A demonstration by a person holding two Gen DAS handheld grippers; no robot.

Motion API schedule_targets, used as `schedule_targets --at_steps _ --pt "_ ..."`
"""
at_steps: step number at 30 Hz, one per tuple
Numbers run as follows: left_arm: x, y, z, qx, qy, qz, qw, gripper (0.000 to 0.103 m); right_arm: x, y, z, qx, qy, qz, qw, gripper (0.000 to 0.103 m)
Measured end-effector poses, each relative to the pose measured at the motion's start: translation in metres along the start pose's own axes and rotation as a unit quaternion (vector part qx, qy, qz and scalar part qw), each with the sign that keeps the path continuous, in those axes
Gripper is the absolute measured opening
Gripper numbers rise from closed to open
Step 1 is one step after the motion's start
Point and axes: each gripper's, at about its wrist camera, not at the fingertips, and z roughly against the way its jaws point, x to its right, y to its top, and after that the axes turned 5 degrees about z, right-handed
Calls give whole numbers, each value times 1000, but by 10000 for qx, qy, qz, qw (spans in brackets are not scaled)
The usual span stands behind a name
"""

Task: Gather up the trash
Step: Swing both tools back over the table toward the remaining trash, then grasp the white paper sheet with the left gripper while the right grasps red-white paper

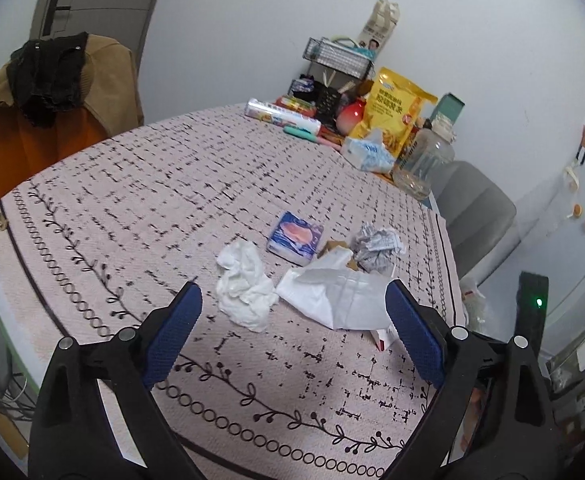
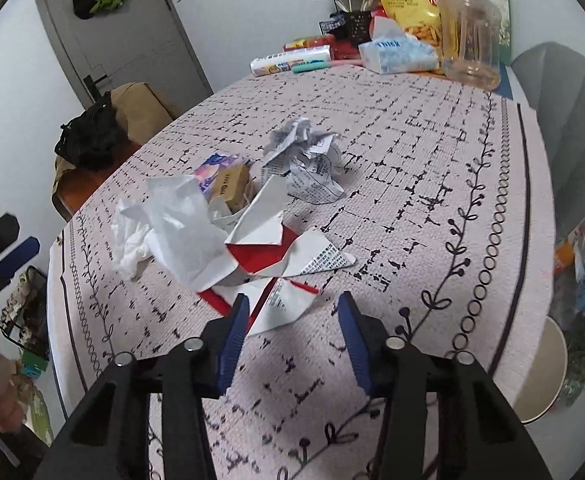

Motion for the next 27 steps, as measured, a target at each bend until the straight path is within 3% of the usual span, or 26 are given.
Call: schedule_targets --at_steps 2,3,4,7,15,22,24,25,26,27 --pt "7 -2 -8 -81 -100 -29 9999 92 3 2 -8 -101 66 -44 9999 25" --pt "11 -2 -12 -131 -139 -53 9998 92 5 2 -11 -131 103 -61 9998 10" --pt "16 -3 -16 -172 -171 -96 9997 92 6 1 -13 -149 169 -83 9997 7" --pt "29 -7 -28 -281 -201 -232 9991 92 6 -1 -10 -100 261 -4 9996 3" --pt "59 -18 -65 -602 -297 -444 9968 92 20 -10 15 12 312 16 9995 3" --pt "72 -31 -104 -865 94 -530 9948 89 32 -21 35 70 310 -6 9995 3" --pt "68 -31 -109 -922 202 -410 9947 57 36 -24 38 78 324 -50 9994 3" --pt "63 -31 -111 -984 192 -241 9947 47 38 -25 40 85 328 -63 9994 3" --pt "59 -30 -111 -997 203 -155 9947 25 40 -26 42 94 337 -83 9994 3" --pt "57 -29 -108 -986 251 -121 9947 9 42 -26 42 98 349 -95 9993 3"
